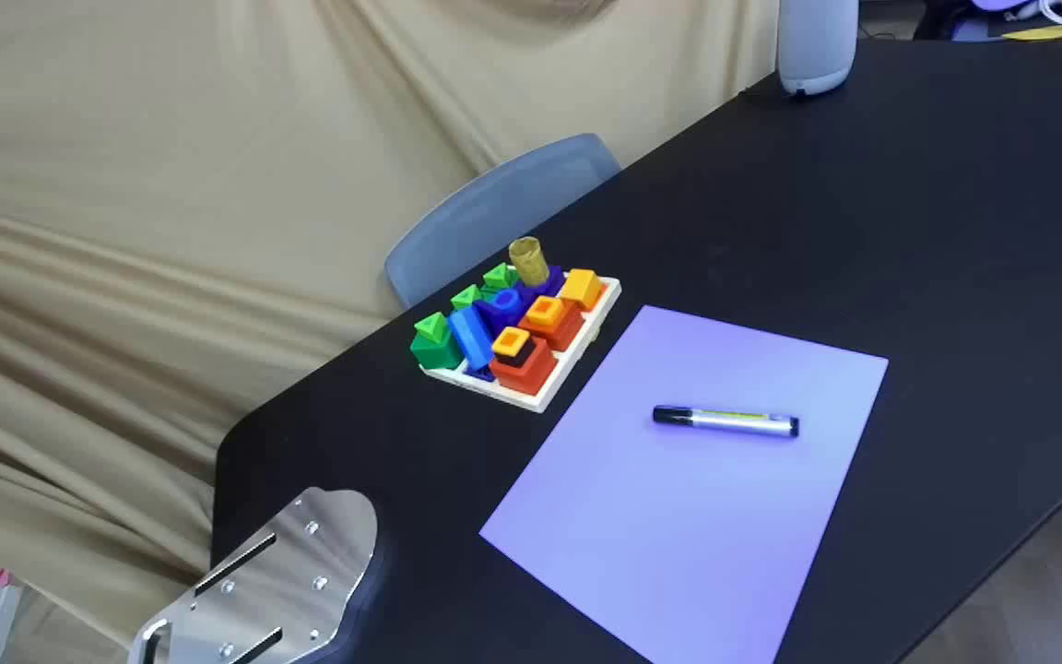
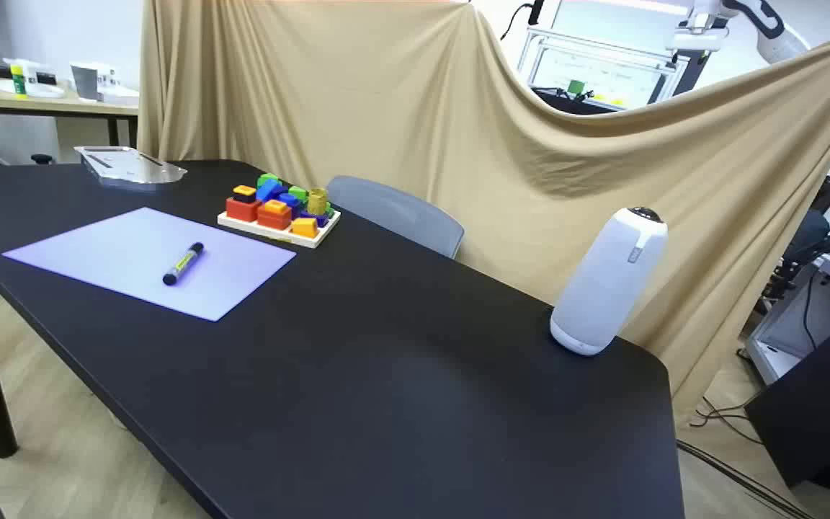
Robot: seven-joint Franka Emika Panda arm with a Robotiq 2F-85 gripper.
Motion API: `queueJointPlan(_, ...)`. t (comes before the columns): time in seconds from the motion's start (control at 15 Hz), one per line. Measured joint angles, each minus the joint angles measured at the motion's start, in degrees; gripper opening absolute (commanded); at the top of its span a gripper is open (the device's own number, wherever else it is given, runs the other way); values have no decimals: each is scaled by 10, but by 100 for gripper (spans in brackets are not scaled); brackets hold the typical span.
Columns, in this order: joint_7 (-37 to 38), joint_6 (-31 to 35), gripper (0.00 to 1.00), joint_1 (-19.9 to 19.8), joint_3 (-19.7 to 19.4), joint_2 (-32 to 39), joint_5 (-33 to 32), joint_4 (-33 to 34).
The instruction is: Remove the marker from the placemat on the table
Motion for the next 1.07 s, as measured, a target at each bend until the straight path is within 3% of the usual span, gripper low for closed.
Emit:
queueJointPlan(0.87, 0, 5, 100, 3, -2, 1, 0, 0)
queueJointPlan(1.07, -32, 59, 100, 23, -11, 11, 10, -10)
